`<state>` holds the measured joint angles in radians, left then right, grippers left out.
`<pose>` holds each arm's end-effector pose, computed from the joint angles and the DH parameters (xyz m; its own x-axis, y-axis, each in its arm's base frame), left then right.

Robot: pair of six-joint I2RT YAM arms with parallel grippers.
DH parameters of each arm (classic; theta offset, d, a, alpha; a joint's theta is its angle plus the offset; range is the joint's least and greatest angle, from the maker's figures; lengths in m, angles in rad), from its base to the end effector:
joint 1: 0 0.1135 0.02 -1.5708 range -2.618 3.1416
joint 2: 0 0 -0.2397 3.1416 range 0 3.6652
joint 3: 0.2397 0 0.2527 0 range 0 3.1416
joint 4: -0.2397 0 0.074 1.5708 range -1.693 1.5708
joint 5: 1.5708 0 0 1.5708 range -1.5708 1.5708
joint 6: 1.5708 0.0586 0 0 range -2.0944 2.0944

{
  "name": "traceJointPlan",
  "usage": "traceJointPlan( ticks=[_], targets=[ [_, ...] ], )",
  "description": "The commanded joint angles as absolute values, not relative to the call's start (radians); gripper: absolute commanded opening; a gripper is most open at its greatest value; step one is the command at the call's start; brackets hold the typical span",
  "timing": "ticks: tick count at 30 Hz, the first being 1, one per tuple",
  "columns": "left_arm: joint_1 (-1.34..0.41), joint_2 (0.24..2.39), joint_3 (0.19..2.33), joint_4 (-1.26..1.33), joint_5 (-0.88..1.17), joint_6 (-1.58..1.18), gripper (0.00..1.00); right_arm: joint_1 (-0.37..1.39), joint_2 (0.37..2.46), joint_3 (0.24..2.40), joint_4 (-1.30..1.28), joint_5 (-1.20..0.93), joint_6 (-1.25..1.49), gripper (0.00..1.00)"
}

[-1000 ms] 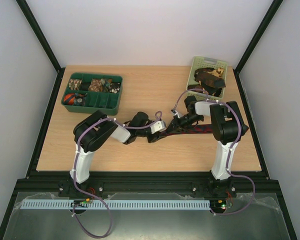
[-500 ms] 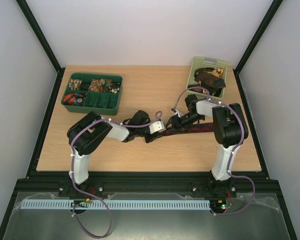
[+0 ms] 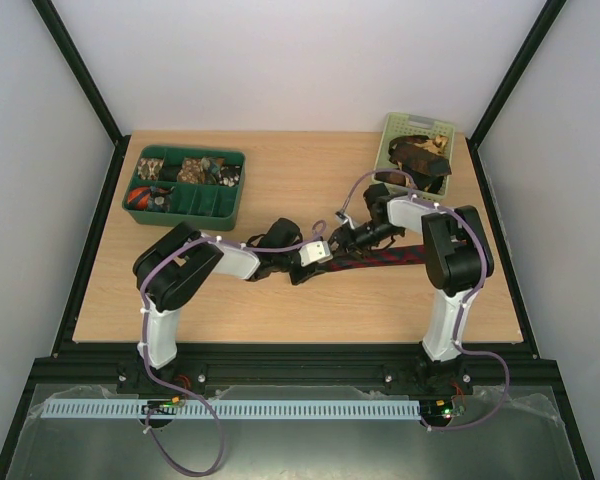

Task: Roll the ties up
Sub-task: Roll the tie at the center of the board.

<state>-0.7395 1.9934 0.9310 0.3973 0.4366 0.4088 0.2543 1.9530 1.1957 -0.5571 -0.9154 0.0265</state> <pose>0.2716 -0.2813 0.0684 -0.0779 0.5586 -0.8258 0.9672 0.2432 0.0733 0.3337 0.1347 0.1047 -0.9451 -0.2290 -0.2332 -0.3230 0.5456 0.7733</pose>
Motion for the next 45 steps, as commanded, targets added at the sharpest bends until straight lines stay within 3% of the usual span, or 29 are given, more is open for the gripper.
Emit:
traceJointPlan(
  ticks=[1, 7, 10, 16, 20, 24, 30, 36, 40, 42, 45],
  targets=[
    [-0.73, 2.052, 0.893, 0.164, 0.325, 0.431, 0.3, 0.288, 1.99, 1.213, -0.626, -0.94, 0.025, 0.41],
    [-0.729, 2.051, 0.887, 0.164, 0.327, 0.444, 0.31, 0.272, 2.014, 1.213, -0.624, -0.815, 0.01, 0.03],
    [-0.721, 2.049, 0.888, 0.169, 0.335, 0.454, 0.33, 0.255, 2.015, 1.206, -0.623, -0.782, 0.001, 0.01],
    [-0.683, 2.022, 0.906, 0.213, 0.408, 0.458, 0.68, 0.24, 2.063, 1.188, -0.607, -0.757, -0.02, 0.01],
    [-0.668, 1.964, 0.874, 0.319, 0.474, 0.436, 0.84, 0.219, 2.086, 1.175, -0.59, -0.729, -0.025, 0.01],
    [-0.683, 1.954, 0.815, 0.467, 0.517, 0.402, 0.92, 0.196, 2.105, 1.165, -0.578, -0.708, -0.033, 0.01],
    [-0.726, 2.049, 0.857, 0.59, 0.5, 0.323, 0.91, 0.185, 2.116, 1.147, -0.569, -0.687, -0.032, 0.01],
    [-0.75, 2.122, 0.904, 0.641, 0.493, 0.274, 0.84, 0.18, 2.103, 1.121, -0.539, -0.679, -0.013, 0.01],
    [-0.762, 2.164, 0.926, 0.643, 0.478, 0.282, 0.72, 0.18, 2.099, 1.123, -0.525, -0.714, -0.006, 0.01],
    [-0.762, 2.171, 0.928, 0.621, 0.459, 0.297, 0.56, 0.181, 2.09, 1.119, -0.522, -0.73, -0.005, 0.01],
    [-0.758, 2.156, 0.922, 0.543, 0.432, 0.338, 0.43, 0.181, 2.07, 1.113, -0.522, -0.766, -0.003, 0.07]
  ],
)
